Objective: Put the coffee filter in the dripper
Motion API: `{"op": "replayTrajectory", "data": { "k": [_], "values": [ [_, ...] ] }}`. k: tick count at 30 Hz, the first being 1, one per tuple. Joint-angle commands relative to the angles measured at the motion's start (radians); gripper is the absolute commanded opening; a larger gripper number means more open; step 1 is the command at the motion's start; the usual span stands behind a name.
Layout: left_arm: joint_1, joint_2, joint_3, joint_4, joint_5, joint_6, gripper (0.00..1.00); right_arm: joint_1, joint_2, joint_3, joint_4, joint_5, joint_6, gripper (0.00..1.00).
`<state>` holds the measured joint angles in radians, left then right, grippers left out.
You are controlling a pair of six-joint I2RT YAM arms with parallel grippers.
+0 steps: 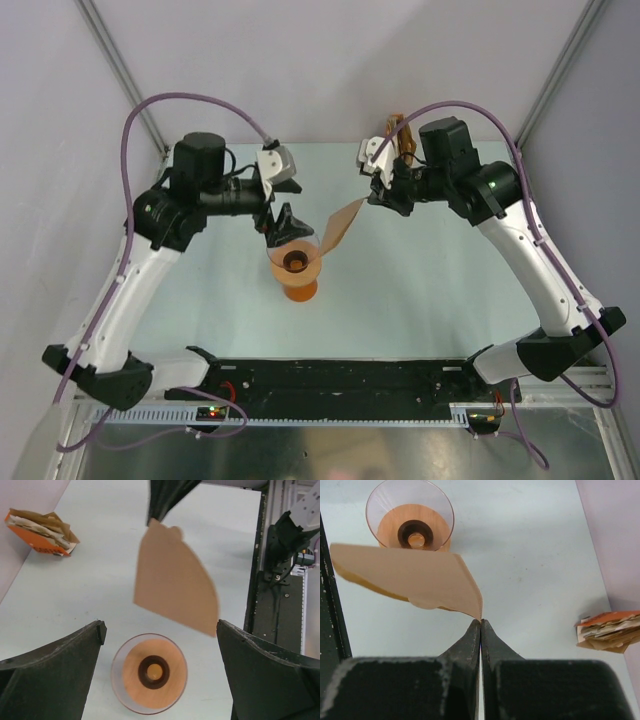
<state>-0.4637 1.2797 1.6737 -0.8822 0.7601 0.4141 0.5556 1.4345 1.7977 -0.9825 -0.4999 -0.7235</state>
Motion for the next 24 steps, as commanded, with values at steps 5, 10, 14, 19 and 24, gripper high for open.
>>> {"op": "replayTrajectory", "data": {
  "k": [5,10,14,19,24],
  "values": [
    [-0.112,-0.140,-0.147,0.209,-0.195,-0.165,1.00,0.038,-0.017,0.059,0.003,0.073,0.129,0.00],
    [-0.144,-0.125,-0.141,0.222,-0.210,-0.174,1.00,0.068,-0.022,0.064,-0.009,0.093,0.156,0.00],
    [-0.211,-0.122,-0.153,0.224,-0.264,-0.141,1.00,0.087,-0.029,0.065,-0.013,0.098,0.178,0.00],
    [-0.235,-0.122,-0.158,0.223,-0.269,-0.157,0.99,0.104,-0.041,0.062,-0.017,0.116,0.192,0.00],
    [-0.258,-0.134,-0.180,0.223,-0.276,-0.176,0.96,0.115,-0.052,0.058,-0.014,0.130,0.198,0.00]
  ]
}}
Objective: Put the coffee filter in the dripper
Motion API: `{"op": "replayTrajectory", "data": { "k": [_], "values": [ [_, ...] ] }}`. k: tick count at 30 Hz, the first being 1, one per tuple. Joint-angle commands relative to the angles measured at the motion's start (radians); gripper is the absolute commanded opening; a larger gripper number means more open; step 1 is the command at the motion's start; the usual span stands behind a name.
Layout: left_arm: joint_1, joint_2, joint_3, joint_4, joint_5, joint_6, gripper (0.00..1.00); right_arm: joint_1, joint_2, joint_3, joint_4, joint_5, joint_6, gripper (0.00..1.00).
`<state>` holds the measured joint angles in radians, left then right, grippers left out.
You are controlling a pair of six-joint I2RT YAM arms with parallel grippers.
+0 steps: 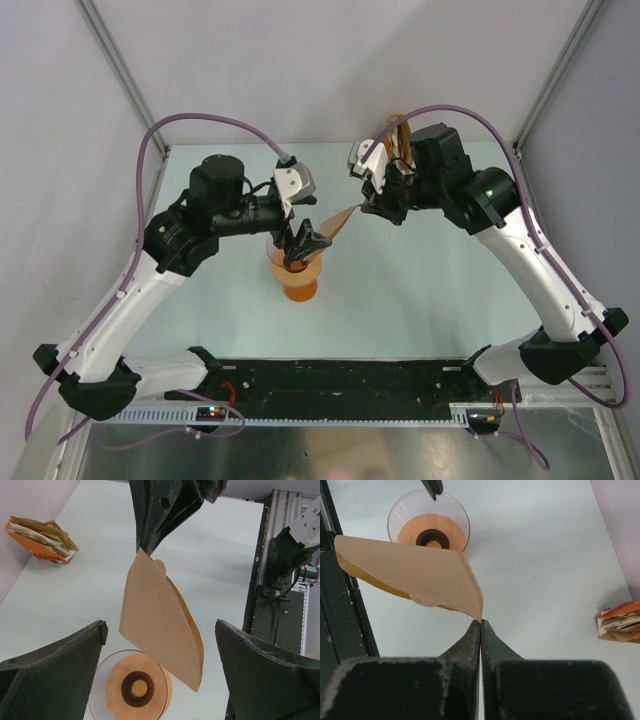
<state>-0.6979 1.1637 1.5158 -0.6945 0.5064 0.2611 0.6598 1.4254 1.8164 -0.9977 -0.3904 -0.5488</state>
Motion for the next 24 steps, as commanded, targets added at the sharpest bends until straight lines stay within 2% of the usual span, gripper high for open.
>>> {"op": "replayTrajectory", "data": {
  "k": [1,10,24],
  "values": [
    [-0.026,-0.018,-0.027,0.035,-0.039,-0.023,0.94,0.012,-0.045,0.039,0.002,0.021,0.024,0.00],
    [-0.029,-0.026,-0.047,0.035,-0.128,-0.030,0.78,0.016,-0.061,0.029,0.006,0.010,0.021,0.00],
    [-0.030,-0.030,-0.064,0.037,-0.202,0.004,0.67,0.042,-0.072,0.021,0.004,-0.019,0.011,0.00]
  ]
}}
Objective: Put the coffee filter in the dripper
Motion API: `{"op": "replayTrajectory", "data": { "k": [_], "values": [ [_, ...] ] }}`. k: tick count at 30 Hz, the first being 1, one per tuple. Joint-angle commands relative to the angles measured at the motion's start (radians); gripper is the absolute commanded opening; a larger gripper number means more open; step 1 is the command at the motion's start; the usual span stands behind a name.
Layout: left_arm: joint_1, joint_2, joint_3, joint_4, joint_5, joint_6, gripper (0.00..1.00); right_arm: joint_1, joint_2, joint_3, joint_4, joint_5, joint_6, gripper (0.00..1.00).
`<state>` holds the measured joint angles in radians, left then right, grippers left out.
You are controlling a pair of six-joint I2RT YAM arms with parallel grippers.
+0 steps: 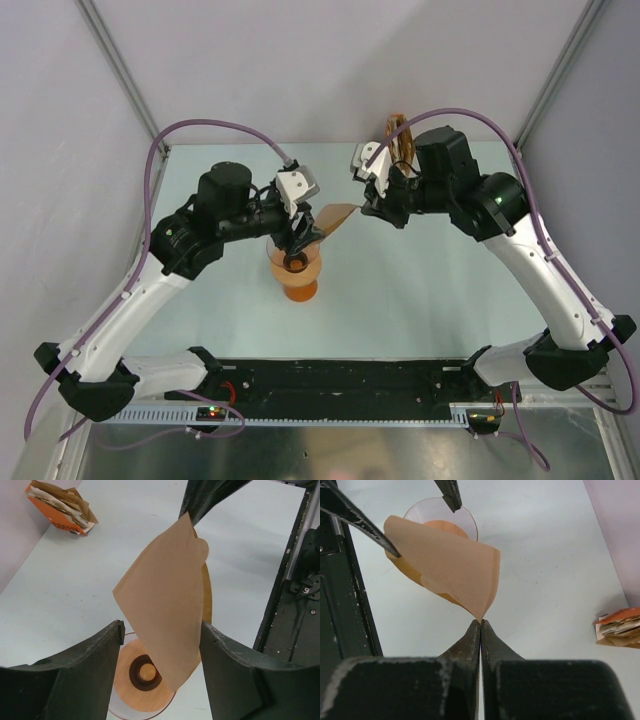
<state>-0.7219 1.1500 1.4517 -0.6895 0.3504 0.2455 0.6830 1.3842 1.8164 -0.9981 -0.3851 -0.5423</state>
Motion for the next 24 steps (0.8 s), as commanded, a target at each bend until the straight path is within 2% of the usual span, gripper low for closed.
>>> {"op": "replayTrajectory", "data": {
  "k": [1,8,16,24],
  "values": [
    [-0.006,-0.015,0.002,0.032,-0.052,0.028,0.66,0.022,-0.033,0.020,0.001,-0.027,0.004,0.00],
    [-0.005,-0.019,0.008,0.042,-0.030,0.087,0.58,0.046,-0.031,0.014,-0.016,-0.040,-0.013,0.00],
    [-0.006,-0.045,-0.022,0.042,0.025,0.164,0.43,0.054,-0.040,0.003,-0.040,-0.069,-0.061,0.00],
    [-0.006,-0.046,-0.036,0.042,0.053,0.267,0.40,0.067,-0.055,-0.001,-0.067,-0.131,-0.129,0.00]
  ]
}}
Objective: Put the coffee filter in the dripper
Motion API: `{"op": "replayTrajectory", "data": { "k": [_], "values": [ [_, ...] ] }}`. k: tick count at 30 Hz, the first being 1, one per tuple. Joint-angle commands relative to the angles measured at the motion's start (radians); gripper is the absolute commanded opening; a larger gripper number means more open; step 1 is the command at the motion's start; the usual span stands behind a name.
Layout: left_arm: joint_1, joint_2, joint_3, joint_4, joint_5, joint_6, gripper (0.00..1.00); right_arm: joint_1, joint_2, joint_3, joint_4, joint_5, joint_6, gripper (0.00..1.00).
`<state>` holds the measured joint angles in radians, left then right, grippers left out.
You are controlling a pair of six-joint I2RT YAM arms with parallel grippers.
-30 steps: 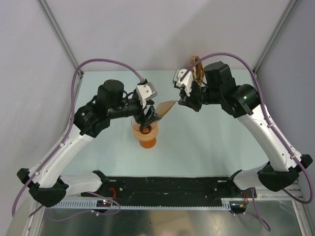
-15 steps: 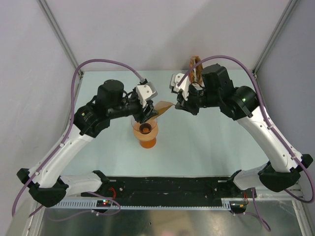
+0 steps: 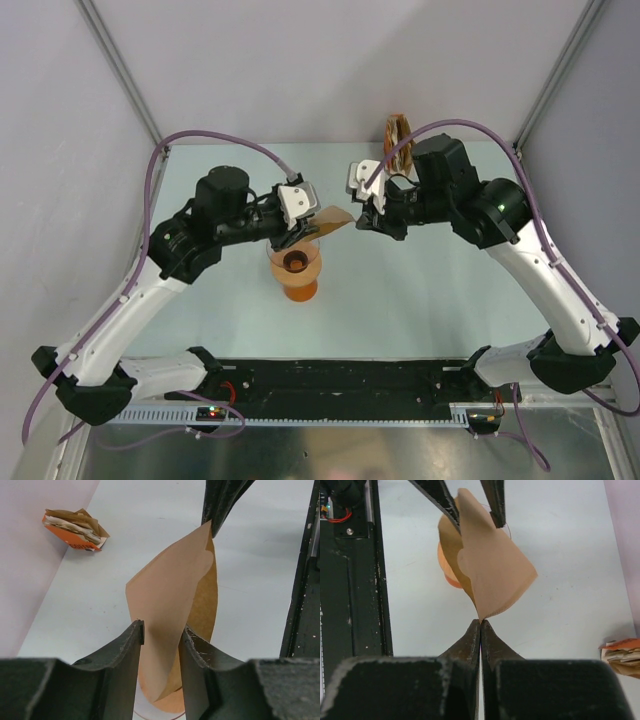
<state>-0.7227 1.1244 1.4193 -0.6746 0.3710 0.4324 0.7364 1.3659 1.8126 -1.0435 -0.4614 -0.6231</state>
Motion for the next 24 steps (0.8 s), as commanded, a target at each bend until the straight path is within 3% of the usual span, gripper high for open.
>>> {"op": "replayTrajectory", "data": {
  "k": [1,11,13,16,19,24],
  "values": [
    [-0.006,-0.018,-0.001,0.028,0.034,0.090,0.40,0.015,-0.036,0.006,-0.027,-0.063,-0.059,0.00],
    [-0.006,-0.022,-0.002,0.028,0.091,0.160,0.34,0.031,-0.018,0.035,-0.099,-0.131,-0.116,0.00],
    [-0.006,-0.035,-0.012,0.028,0.129,0.179,0.28,0.032,-0.013,0.040,-0.102,-0.134,-0.118,0.00],
    [-0.005,-0.057,-0.030,0.026,0.185,0.198,0.08,0.025,-0.008,0.052,-0.097,-0.136,-0.117,0.00],
    [-0.004,-0.071,-0.037,0.027,0.214,0.189,0.01,0.002,0.005,0.080,-0.081,-0.132,-0.092,0.00],
    [0.061,-0.030,0.033,0.029,0.261,-0.015,0.00,-0.101,-0.005,0.100,-0.026,-0.170,0.000,0.61]
  ]
}}
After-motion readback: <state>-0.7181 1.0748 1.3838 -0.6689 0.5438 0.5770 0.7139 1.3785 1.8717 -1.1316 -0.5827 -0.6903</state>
